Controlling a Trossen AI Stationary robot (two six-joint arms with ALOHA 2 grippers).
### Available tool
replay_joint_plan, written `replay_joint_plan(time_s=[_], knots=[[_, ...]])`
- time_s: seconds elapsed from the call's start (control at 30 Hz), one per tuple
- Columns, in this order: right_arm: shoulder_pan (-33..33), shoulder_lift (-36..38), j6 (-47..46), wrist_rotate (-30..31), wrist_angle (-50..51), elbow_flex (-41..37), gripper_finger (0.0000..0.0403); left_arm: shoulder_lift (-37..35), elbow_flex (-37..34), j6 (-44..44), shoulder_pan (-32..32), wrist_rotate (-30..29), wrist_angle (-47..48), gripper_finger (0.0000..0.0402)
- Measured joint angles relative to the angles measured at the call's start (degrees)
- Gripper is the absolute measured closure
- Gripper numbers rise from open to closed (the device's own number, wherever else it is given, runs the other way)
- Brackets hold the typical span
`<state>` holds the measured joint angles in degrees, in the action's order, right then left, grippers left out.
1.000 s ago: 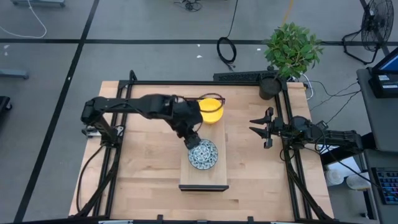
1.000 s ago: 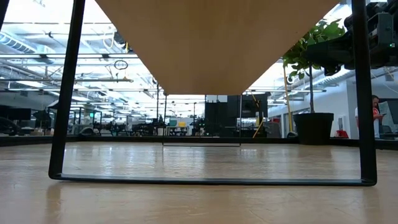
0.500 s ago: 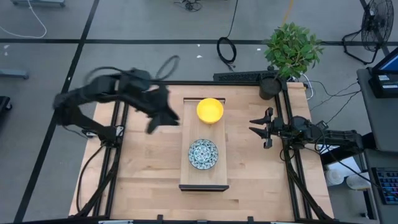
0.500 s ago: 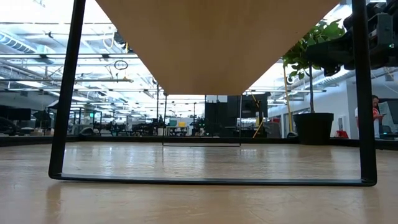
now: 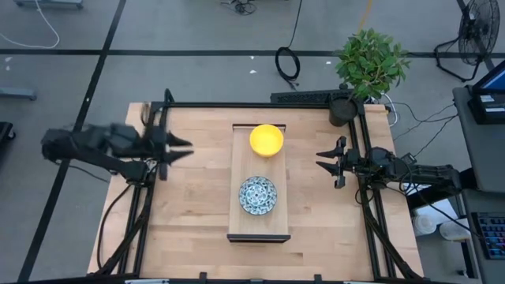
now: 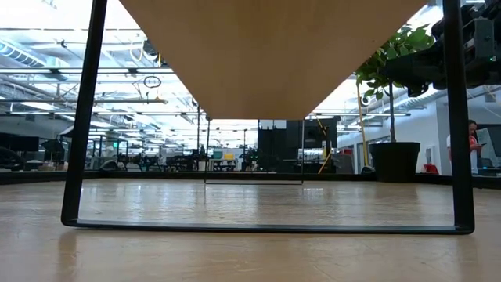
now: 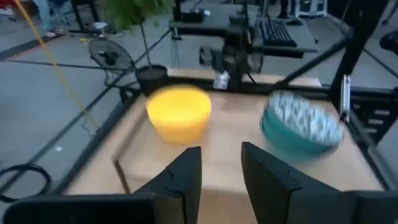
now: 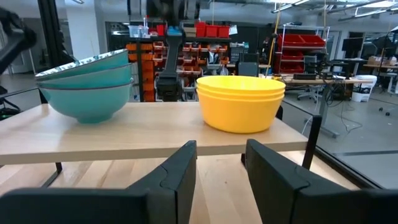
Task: Pick & Place Mini bowls
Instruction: Return to Home Position
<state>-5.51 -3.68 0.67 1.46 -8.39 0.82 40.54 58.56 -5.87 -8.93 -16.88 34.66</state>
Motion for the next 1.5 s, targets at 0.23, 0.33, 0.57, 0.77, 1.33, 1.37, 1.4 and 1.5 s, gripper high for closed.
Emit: replay_joint_plan(time_s=[0.23,0.33,0.57,0.77,1.33,1.37,1.4,1.5], knots=[[0.0,0.0,0.0,0.0,0.0,0.0,0.0277,-18.6,-33.9,-3.2,1.9,6.7,-23.5,0.0284],[0.0,0.0,0.0,0.0,0.0,0.0,0.0277,-24.8,-42.8,-2.0,2.2,9.1,-32.4,0.0284],[0.0,0.0,0.0,0.0,0.0,0.0,0.0277,-33.0,-55.5,-0.3,2.2,9.4,-43.0,0.0284],[0.0,0.0,0.0,0.0,0.0,0.0,0.0277,-34.1,-57.8,1.6,2.2,9.2,-44.4,0.0284],[0.0,0.0,0.0,0.0,0.0,0.0,0.0277,-33.5,-57.7,2.5,2.2,7.9,-42.6,0.0284],[0.0,0.0,0.0,0.0,0.0,0.0,0.0277,-33.5,-57.7,2.5,2.2,7.9,-42.6,0.0284],[0.0,0.0,0.0,0.0,0.0,0.0,0.0277,-33.5,-57.7,2.6,2.2,7.9,-42.6,0.0284],[0.0,0.0,0.0,0.0,0.0,0.0,0.0277,-33.5,-57.7,2.5,2.2,7.9,-42.6,0.0284]])
